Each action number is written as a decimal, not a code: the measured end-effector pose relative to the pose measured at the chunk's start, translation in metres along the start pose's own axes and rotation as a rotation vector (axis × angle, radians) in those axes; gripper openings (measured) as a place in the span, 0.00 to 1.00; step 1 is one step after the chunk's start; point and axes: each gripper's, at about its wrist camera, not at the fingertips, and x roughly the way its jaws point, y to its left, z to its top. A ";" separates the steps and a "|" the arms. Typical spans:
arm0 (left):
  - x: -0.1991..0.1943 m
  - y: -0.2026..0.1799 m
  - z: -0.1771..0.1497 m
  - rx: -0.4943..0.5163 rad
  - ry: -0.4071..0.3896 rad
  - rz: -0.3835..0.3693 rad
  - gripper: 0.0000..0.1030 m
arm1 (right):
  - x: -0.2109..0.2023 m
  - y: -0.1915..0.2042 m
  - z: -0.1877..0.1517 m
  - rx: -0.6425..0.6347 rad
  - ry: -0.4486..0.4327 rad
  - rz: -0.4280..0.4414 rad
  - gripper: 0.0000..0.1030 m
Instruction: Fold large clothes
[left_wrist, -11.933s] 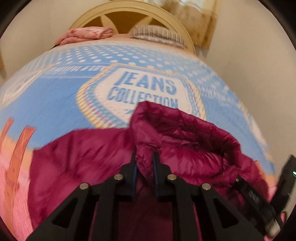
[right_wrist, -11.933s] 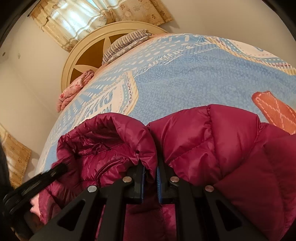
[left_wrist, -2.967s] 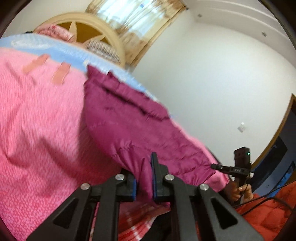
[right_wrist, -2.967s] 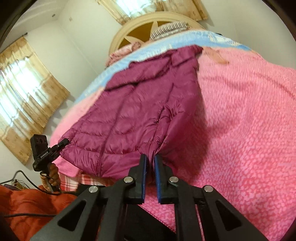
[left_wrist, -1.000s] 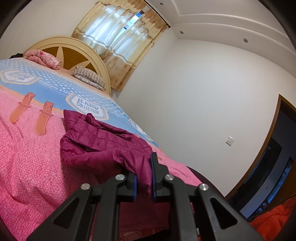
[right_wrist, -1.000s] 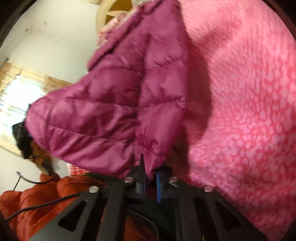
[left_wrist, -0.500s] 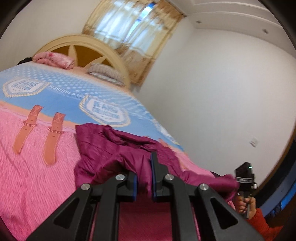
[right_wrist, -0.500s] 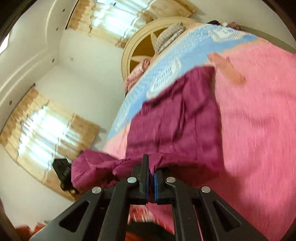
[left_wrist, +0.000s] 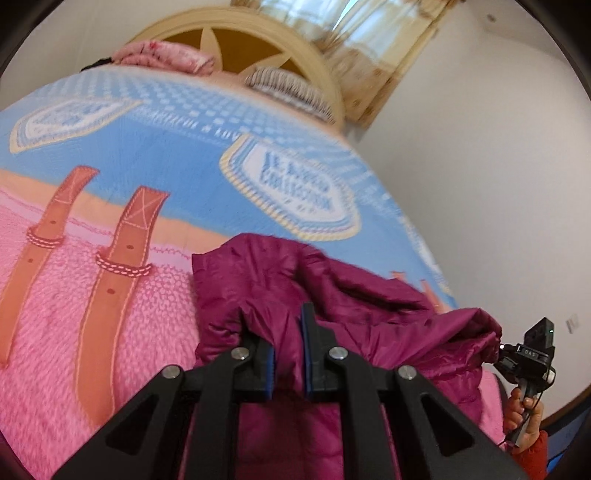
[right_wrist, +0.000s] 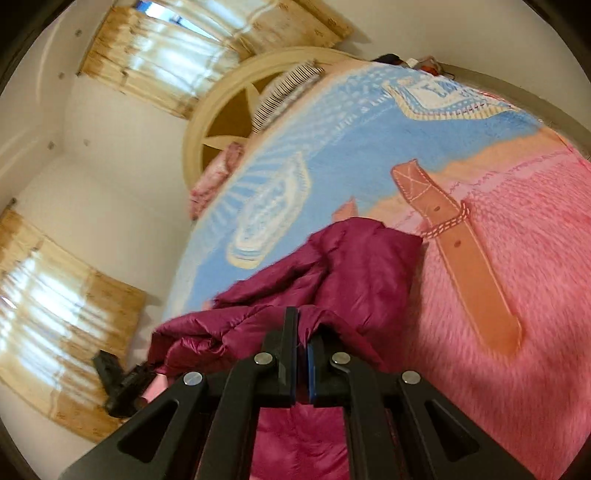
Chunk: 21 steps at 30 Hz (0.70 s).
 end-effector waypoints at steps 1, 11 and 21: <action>0.006 0.001 0.001 0.005 0.013 0.007 0.12 | 0.012 -0.006 0.004 0.020 0.004 -0.006 0.04; 0.020 0.021 0.024 -0.075 0.133 -0.126 0.26 | 0.036 -0.053 0.027 0.194 0.055 0.196 0.35; -0.070 0.034 0.030 0.114 -0.109 -0.093 0.93 | -0.014 -0.023 0.029 -0.083 -0.096 0.047 0.82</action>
